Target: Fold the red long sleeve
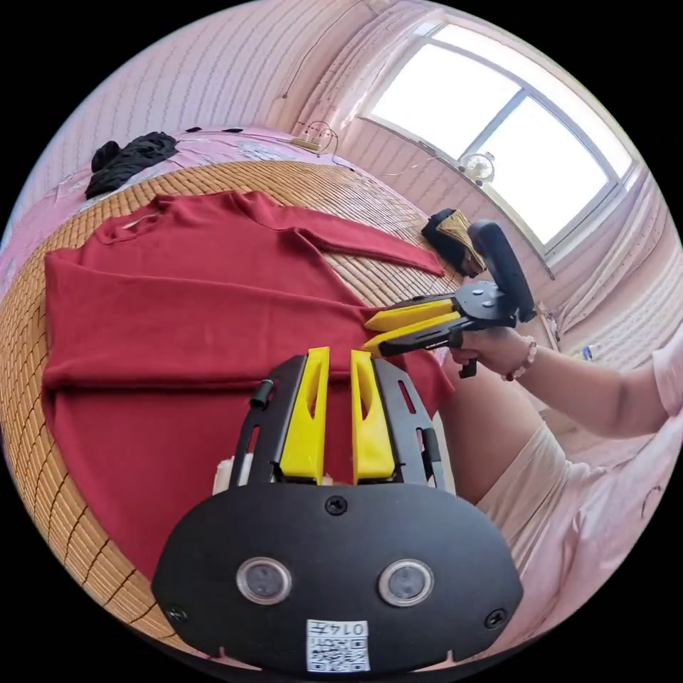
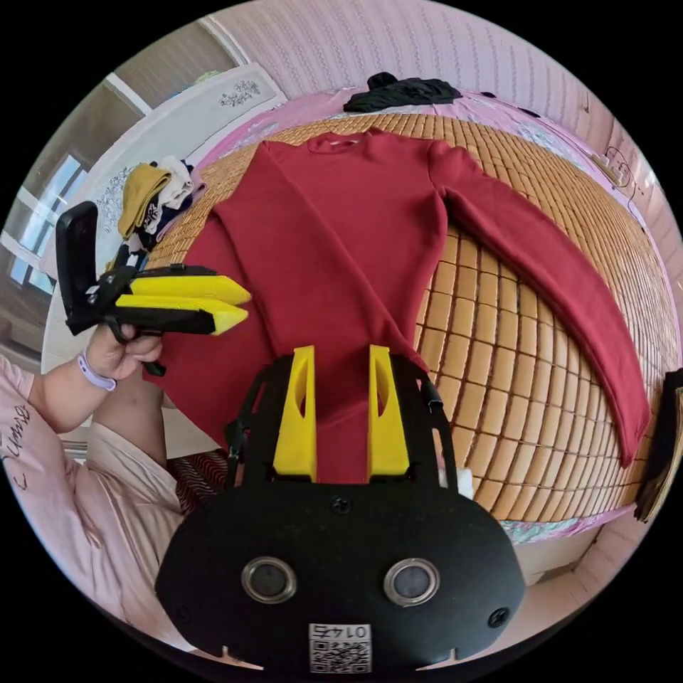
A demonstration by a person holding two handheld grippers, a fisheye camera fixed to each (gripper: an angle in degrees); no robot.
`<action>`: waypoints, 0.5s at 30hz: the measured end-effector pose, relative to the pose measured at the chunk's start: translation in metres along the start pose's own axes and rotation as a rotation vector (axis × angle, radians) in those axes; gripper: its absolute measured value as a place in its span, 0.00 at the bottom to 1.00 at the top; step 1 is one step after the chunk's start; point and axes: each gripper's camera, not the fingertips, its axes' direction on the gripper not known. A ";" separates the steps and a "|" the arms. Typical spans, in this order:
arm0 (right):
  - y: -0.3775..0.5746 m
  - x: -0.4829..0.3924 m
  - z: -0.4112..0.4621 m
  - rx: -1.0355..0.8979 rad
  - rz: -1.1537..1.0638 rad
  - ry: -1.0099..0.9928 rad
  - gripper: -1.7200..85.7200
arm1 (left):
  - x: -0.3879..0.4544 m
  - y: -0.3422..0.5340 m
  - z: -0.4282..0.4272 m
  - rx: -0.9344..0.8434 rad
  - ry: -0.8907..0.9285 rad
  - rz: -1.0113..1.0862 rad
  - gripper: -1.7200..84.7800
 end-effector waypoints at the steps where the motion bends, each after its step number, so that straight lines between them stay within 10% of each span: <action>1: 0.005 0.007 -0.009 0.038 0.047 -0.039 0.15 | 0.006 -0.002 0.008 -0.030 -0.006 0.019 0.08; 15: 0.104 0.206 -0.147 0.446 0.775 0.494 0.21 | 0.036 -0.002 0.013 -0.045 -0.228 0.154 0.02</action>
